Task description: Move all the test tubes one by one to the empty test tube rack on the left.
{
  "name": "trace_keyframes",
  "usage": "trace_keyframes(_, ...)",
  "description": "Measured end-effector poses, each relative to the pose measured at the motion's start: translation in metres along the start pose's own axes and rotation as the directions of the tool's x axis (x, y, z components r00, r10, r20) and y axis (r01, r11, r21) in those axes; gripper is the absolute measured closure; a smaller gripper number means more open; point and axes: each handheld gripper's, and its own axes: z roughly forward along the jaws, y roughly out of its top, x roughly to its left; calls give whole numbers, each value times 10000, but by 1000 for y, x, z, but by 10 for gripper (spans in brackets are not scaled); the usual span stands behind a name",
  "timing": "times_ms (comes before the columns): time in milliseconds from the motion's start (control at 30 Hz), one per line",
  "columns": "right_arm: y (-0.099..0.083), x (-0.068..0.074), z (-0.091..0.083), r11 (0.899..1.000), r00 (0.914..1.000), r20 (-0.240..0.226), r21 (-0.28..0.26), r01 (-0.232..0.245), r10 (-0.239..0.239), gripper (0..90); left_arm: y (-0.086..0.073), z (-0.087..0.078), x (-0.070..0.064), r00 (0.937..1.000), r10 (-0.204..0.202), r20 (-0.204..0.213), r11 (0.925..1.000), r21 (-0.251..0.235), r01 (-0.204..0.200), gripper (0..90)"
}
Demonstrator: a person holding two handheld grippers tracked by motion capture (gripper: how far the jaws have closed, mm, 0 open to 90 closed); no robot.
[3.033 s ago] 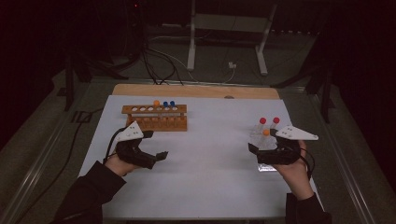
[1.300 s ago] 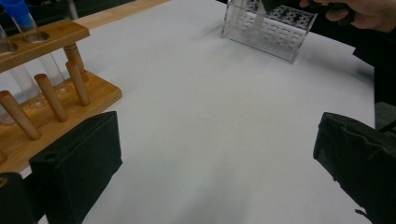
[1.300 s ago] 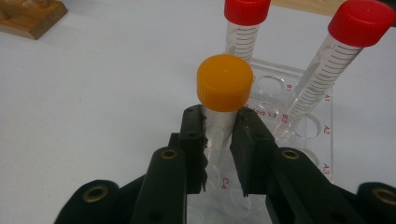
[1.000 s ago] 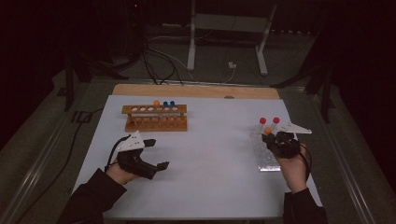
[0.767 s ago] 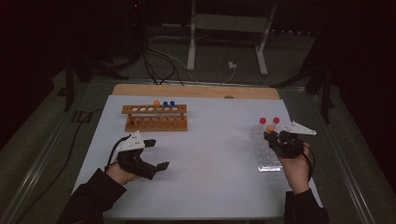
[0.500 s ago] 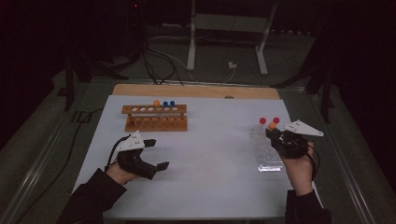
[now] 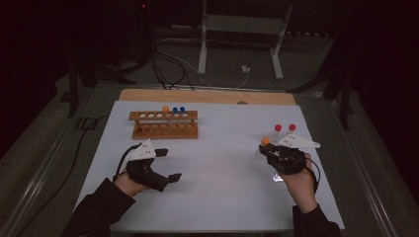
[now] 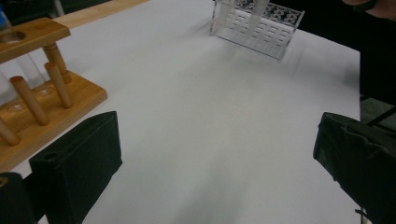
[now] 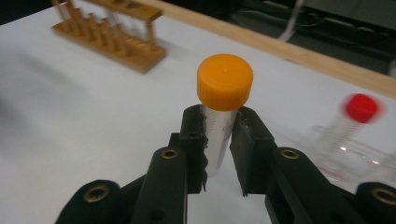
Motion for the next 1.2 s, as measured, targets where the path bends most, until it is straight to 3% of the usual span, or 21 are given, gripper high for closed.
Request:
trace_keyframes(200,-2,24,15,9983,9967,-692,364,459,-433,753,4,5,-4,9996,124,259,9999,46,-126,19)
trace_keyframes(400,-3,44,26,9947,9878,-1369,604,828,-739,753,9,12,-7,9983,275,523,9995,168,-285,22)
trace_keyframes(767,-2,82,36,9862,9600,-2502,732,1486,-1261,753,34,24,-21,9883,875,1248,9961,-178,-860,46)
trace_keyframes(933,-2,93,38,9815,9474,-2831,737,1765,-1491,753,45,31,-26,9831,1030,1514,9946,-307,-995,63)
trace_keyframes(1033,-1,97,39,9816,9442,-2946,742,1761,-1472,753,52,35,-29,9808,1144,1582,9932,-416,-1091,81)
trace_keyframes(1100,-1,99,39,9808,9418,-3006,733,1805,-1509,753,56,37,-31,9781,1217,1691,9920,-540,-1141,165)
trace_keyframes(1200,-1,101,40,9802,9391,-3066,706,1850,-1551,753,60,43,-34,9756,1364,1719,9901,-573,-1283,172)
